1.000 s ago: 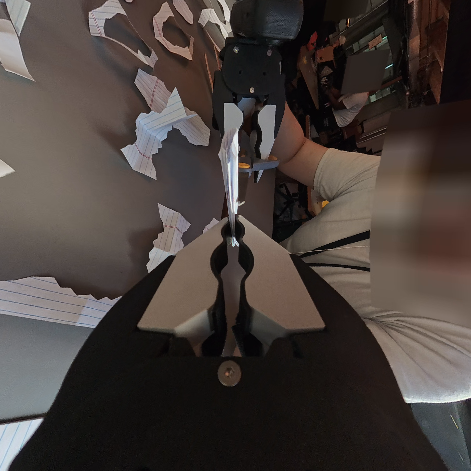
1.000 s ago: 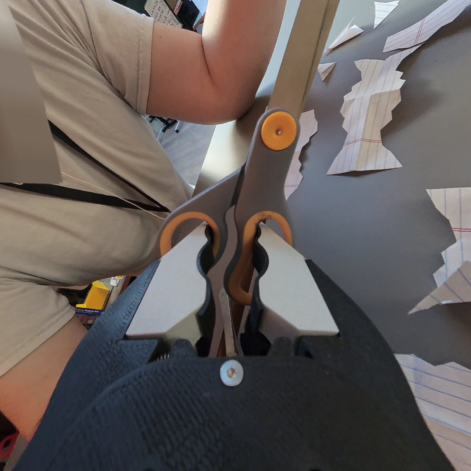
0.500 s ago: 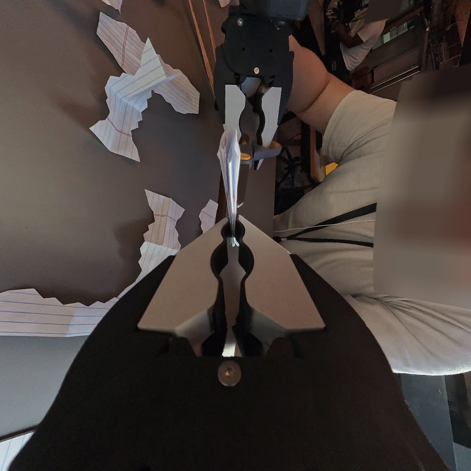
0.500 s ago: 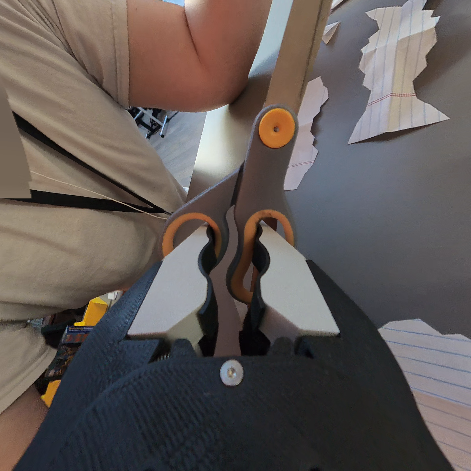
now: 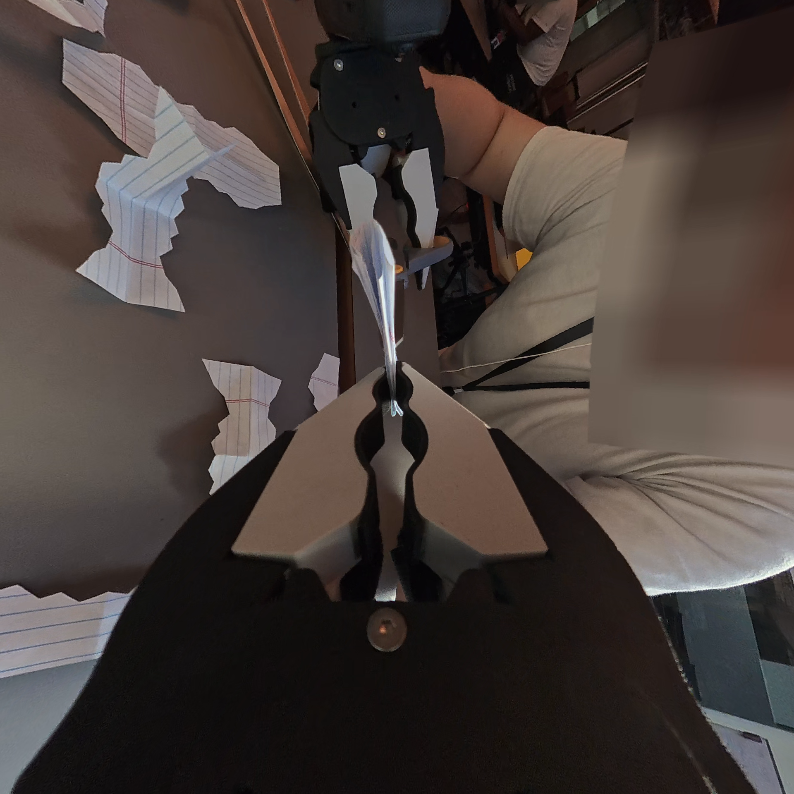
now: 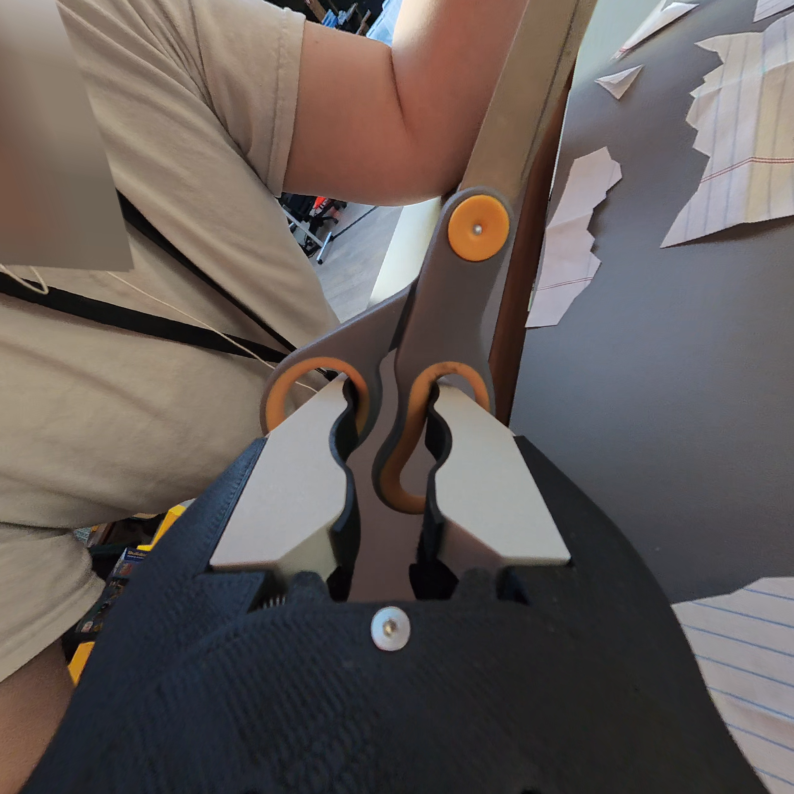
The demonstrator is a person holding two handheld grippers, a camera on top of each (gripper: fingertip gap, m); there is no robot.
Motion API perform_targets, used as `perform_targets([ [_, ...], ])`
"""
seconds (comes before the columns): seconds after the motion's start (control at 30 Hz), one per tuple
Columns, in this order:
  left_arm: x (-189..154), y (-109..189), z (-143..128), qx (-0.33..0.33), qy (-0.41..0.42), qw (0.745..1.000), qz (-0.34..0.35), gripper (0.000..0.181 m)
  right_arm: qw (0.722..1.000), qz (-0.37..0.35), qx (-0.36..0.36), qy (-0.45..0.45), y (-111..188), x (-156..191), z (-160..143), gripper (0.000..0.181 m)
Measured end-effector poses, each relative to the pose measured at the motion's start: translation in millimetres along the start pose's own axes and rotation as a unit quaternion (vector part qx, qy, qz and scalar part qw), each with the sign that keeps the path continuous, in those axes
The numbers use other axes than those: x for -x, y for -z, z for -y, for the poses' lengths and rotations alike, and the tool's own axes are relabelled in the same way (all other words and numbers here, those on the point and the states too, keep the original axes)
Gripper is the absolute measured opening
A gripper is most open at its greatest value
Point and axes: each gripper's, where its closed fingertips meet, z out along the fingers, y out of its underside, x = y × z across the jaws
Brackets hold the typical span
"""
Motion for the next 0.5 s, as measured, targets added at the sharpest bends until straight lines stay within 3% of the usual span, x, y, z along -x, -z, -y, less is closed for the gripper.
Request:
perform_targets([
  [0.3,-1,-3,3,0.001,-0.002,1.000,-0.004,0.000,1.000,0.018,-0.004,-0.016,-5,7,-1,0.025],
  [0.4,-2,2,13,-0.026,0.008,1.000,-0.012,0.000,1.000,-0.004,-0.015,-0.012,-4,4,3,0.024],
  [0.5,4,19,37,-0.104,0.019,0.994,0.001,0.031,0.998,-0.033,-0.059,0.002,3,0,20,0.023],
])
